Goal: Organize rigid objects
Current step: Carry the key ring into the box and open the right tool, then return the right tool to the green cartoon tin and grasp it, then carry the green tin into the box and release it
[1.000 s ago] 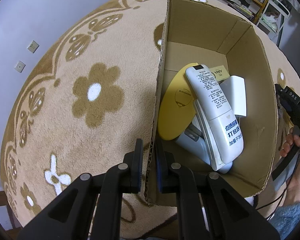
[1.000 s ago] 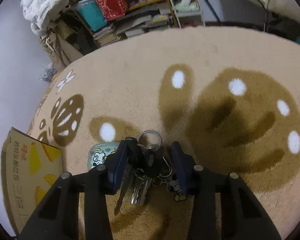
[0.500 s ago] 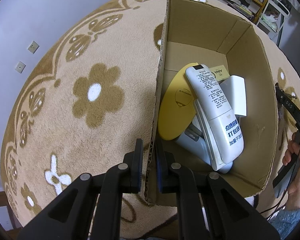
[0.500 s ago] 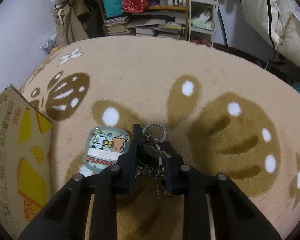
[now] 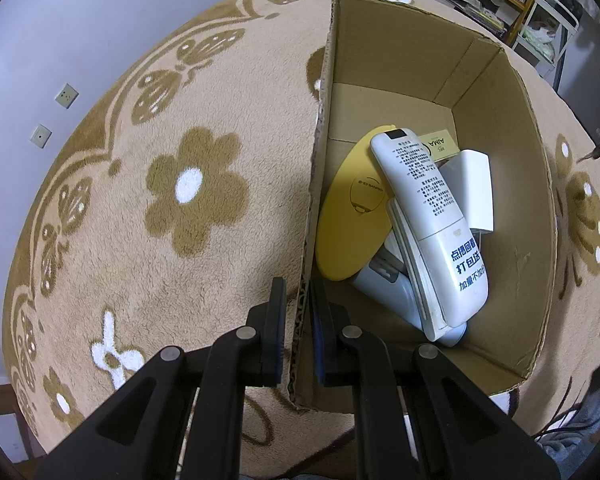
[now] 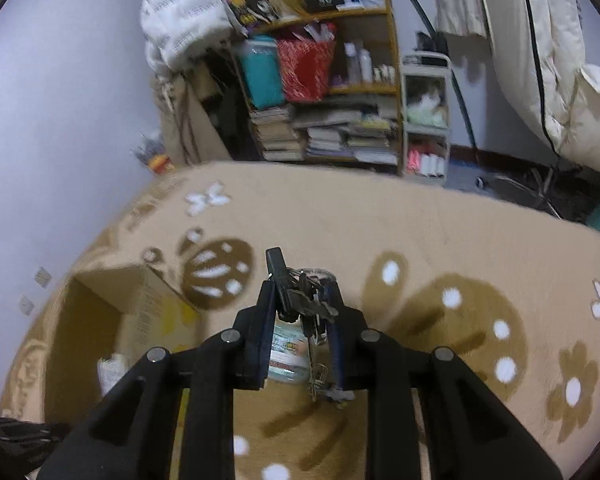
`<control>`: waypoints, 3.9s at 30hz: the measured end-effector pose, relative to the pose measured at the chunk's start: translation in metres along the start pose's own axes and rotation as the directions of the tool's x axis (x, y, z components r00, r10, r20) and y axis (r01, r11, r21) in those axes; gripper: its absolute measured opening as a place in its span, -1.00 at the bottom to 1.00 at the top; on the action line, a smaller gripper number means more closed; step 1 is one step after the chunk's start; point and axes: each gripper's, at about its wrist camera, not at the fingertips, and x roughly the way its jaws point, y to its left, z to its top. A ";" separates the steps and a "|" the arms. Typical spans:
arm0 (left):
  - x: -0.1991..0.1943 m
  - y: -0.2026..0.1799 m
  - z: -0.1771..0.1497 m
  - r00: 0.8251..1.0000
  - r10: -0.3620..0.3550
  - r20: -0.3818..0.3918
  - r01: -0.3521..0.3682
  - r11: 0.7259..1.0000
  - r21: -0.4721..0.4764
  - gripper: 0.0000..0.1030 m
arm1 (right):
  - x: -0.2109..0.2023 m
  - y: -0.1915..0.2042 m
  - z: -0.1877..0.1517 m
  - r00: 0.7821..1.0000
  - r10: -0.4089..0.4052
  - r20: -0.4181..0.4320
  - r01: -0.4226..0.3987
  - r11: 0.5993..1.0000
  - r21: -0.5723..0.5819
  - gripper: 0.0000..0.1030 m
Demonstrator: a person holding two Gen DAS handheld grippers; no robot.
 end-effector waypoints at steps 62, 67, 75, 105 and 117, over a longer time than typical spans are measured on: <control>0.001 0.002 0.003 1.000 -0.012 -0.001 0.012 1.000 -0.001 -0.78 | -0.004 0.091 -0.016 0.990 0.139 0.006 -0.135 0.968 -0.211 0.67; 0.001 0.002 0.002 1.000 -0.012 -0.002 0.012 1.000 -0.003 -0.78 | 0.015 0.062 -0.016 0.999 0.024 0.027 -0.020 0.989 -0.147 0.81; 0.001 0.001 0.003 1.000 -0.006 -0.004 0.006 1.000 0.007 -0.78 | 0.056 0.030 -0.029 0.997 -0.053 -0.051 0.049 0.996 -0.078 0.86; 0.003 -0.002 0.005 1.000 0.009 -0.005 -0.009 1.000 0.021 -0.76 | 0.125 0.017 -0.066 0.952 -0.191 -0.238 0.170 0.979 -0.109 0.66; 0.003 0.000 0.006 1.000 0.005 -0.004 -0.005 1.000 0.020 -0.76 | 0.104 0.017 -0.061 0.964 -0.178 -0.198 0.155 0.980 -0.127 0.18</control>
